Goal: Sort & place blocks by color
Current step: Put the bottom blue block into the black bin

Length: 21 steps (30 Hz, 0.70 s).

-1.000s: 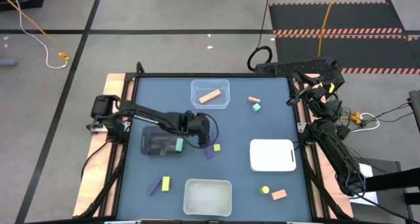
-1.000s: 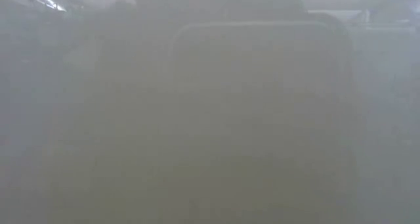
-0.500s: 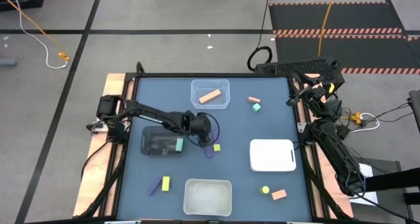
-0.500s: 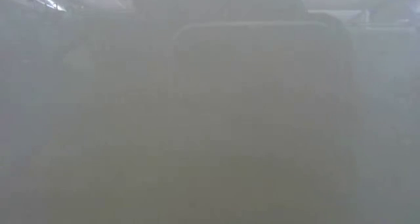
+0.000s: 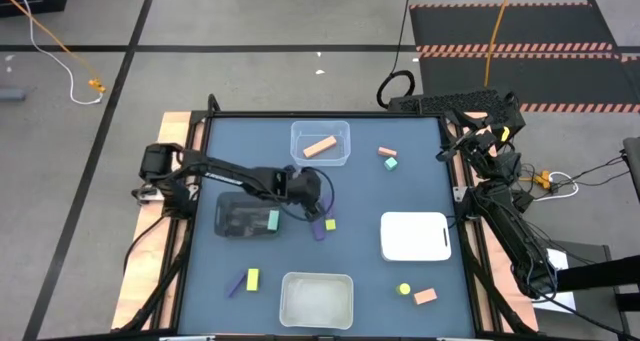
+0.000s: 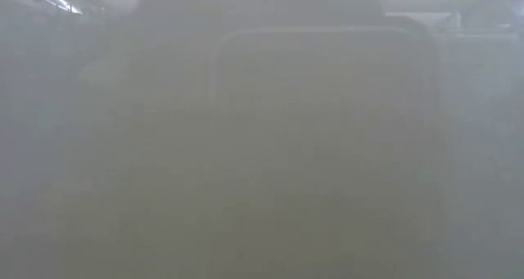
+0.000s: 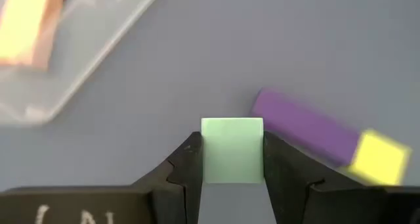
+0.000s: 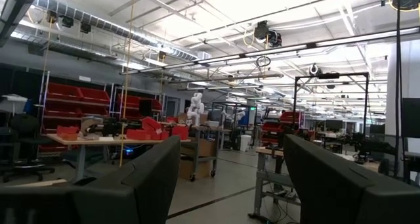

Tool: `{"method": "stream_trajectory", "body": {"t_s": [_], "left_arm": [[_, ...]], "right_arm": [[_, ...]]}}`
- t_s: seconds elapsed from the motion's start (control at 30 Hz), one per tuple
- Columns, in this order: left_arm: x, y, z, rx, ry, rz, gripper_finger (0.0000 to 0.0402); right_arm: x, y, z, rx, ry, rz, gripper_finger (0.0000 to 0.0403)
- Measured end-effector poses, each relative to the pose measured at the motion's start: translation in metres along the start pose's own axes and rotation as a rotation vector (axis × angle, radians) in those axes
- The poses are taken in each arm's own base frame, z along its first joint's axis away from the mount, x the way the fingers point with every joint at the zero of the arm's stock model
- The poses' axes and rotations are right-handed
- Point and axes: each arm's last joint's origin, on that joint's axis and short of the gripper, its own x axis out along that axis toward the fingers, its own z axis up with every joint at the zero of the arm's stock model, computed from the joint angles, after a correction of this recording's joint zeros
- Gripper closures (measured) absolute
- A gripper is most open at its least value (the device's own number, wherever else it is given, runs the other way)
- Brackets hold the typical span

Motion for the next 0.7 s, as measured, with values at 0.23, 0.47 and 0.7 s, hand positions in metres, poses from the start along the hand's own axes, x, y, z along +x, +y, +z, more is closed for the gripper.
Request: {"method": "stream_trajectory", "body": {"t_s": [0.23, 0.47, 0.7], "left_arm": [[-0.058, -0.012, 0.031, 0.058, -0.314, -0.156, 0.0278], [-0.133, -0.029, 0.050, 0.174, -0.727, -0.239, 0.0278], [-0.176, -0.047, 0.053, 0.211, -1.009, -0.281, 0.0278]], "right_arm": [[0.000, 0.000, 0.000, 0.001, 0.001, 0.000, 0.0140], [0.000, 0.000, 0.000, 0.001, 0.002, -0.001, 0.0140], [0.000, 0.000, 0.000, 0.002, 0.004, -0.001, 0.0140]]}}
